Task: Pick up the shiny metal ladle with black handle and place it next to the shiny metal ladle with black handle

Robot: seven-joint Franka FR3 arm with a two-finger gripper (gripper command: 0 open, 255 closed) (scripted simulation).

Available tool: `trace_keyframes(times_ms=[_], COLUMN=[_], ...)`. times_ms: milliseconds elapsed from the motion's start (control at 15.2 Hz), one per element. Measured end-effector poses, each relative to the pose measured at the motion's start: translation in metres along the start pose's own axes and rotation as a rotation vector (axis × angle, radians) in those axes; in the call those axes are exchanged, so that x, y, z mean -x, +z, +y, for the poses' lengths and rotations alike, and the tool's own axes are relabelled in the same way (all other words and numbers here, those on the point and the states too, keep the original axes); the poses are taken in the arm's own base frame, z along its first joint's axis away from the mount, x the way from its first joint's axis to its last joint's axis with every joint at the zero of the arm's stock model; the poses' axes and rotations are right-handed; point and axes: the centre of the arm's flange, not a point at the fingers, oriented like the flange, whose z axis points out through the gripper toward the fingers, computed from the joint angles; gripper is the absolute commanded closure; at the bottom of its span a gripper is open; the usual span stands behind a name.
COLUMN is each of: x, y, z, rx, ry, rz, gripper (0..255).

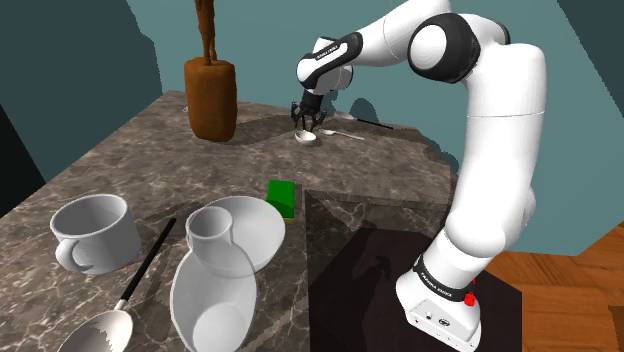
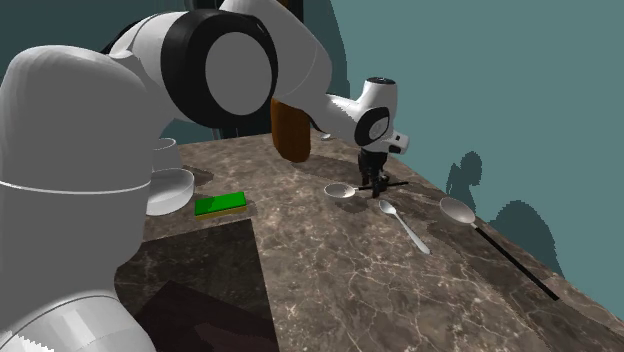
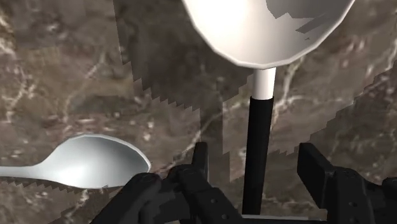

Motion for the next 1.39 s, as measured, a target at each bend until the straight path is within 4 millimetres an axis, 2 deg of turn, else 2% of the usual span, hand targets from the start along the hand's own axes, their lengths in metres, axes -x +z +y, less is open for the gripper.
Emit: trace_keyframes(times_ms=[660, 1386], x=[0.000, -0.006], y=[-0.003, -0.057], z=[0.000, -0.006], rx=[0.000, 0.000], ry=[0.001, 0.000], rz=[0.001, 0.000], gripper=[255, 255])
